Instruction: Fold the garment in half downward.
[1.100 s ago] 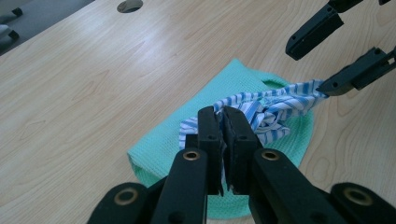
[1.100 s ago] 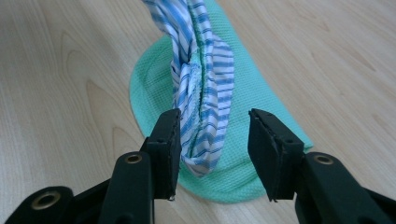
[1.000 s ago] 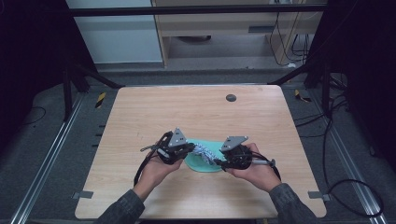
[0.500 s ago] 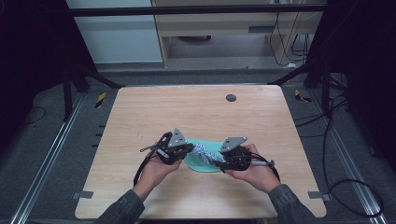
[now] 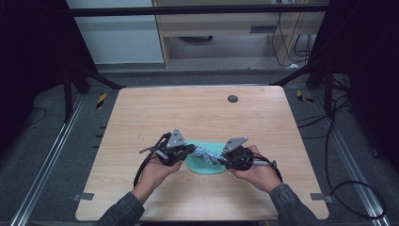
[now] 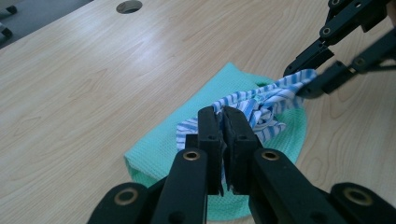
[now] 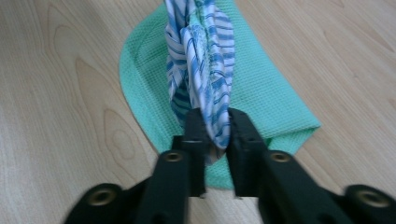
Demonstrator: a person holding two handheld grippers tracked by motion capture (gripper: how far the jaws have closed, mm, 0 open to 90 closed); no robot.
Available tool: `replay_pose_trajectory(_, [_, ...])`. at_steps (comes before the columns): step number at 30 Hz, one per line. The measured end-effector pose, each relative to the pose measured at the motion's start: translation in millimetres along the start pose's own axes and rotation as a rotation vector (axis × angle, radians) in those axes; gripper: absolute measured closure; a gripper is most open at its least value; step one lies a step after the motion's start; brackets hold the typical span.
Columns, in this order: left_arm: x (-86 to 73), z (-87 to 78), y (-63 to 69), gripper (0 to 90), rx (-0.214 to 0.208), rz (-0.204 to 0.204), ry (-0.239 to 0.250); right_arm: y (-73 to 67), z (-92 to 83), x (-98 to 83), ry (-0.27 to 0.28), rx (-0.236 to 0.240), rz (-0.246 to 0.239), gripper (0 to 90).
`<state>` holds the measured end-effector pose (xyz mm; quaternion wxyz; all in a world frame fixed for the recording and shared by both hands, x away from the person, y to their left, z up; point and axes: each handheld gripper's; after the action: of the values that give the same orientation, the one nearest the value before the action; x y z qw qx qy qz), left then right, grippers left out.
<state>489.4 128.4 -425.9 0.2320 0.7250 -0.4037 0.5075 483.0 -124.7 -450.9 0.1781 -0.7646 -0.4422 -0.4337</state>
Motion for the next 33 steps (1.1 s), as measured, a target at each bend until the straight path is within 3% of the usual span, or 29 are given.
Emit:
replay_pose_trajectory(9, [-9.4, -1.6, 4.4, 86.6, -0.019, 0.013, -0.023, 8.3, -10.2, 14.0, 0.011, -0.026, -0.047, 84.6])
replay_pose_trajectory(17, [-30.5, 0.3, 10.6, 86.7, -0.036, -0.004, -0.050, -4.8, -3.3, 1.5, -0.028, -0.010, -0.074, 84.7])
replay_pose_trajectory(21, [-34.4, 0.6, 11.3, 86.7, -0.036, -0.013, -0.049, -6.4, -2.3, -1.1, -0.018, -0.007, -0.070, 84.1])
replay_pose_trajectory(33, [-38.9, 1.6, 13.5, 86.5, -0.045, -0.019, -0.050, -13.4, -1.0, -2.0, -0.002, 0.006, -0.063, 71.1])
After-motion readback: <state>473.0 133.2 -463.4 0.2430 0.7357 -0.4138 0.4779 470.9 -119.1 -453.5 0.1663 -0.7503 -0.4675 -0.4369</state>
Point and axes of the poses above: each handheld gripper's, and its own axes: z roughly forward along the jaws, x roughly out of its top, y roughly to its right, and after that the axes turned 14 degrees about y, right-handed
